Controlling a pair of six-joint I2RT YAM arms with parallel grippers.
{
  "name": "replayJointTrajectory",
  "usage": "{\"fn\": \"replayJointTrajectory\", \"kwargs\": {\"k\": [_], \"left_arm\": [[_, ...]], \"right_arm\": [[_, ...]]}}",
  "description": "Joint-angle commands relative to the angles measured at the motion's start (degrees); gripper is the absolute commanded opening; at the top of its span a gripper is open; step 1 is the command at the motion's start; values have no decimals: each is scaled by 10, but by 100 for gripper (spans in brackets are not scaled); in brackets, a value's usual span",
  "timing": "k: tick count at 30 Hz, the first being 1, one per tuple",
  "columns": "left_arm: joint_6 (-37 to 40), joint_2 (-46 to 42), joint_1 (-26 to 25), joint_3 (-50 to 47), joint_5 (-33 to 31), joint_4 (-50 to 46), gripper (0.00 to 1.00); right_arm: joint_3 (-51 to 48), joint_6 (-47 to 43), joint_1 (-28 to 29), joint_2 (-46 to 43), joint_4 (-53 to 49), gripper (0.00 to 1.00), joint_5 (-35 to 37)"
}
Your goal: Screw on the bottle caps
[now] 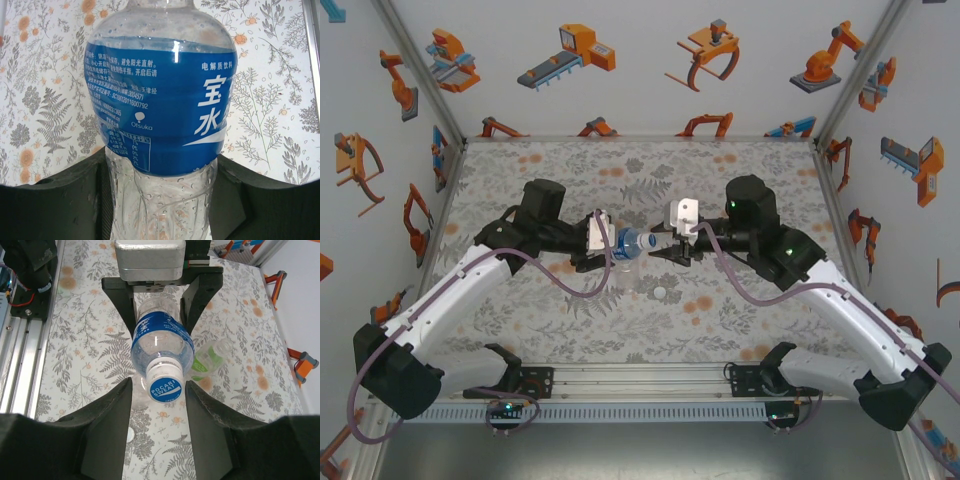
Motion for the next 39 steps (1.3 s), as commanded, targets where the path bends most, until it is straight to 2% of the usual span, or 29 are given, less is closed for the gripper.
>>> {"fn": "replayJointTrajectory", "kwargs": {"k": [1, 13, 19, 22, 24, 29, 31, 33, 36, 39], "left_arm": [[10, -15, -4, 2, 19, -14, 0], [9, -16, -5, 2, 20, -14, 0], [9, -18, -4, 3, 20, -14, 0], [9, -18, -5, 2, 20, -14, 0], [9, -18, -5, 2, 20, -14, 0], [4, -21, -5, 1, 17, -7, 0], [2, -22, -5, -1, 15, -3, 0], [0, -23, -4, -2, 15, 1, 0], [-2, -21, -5, -3, 17, 4, 0], [-2, -19, -5, -2, 17, 4, 0]], "right_arm": [[-9, -21, 1, 2, 20, 45, -11], [-12, -21, 7, 15, 28, 38, 1], [-11, -12, 11, 20, 23, 27, 24], [-9, 40, 13, 22, 31, 22, 43], [-11, 107, 14, 21, 45, 17, 67], [-14, 371, 17, 18, 78, 9, 187], [-4, 511, 17, 20, 50, 5, 260], [5, 634, 17, 20, 7, 7, 299], [-8, 800, 17, 17, -17, 12, 315], [-27, 942, 17, 17, -32, 12, 316]]}}
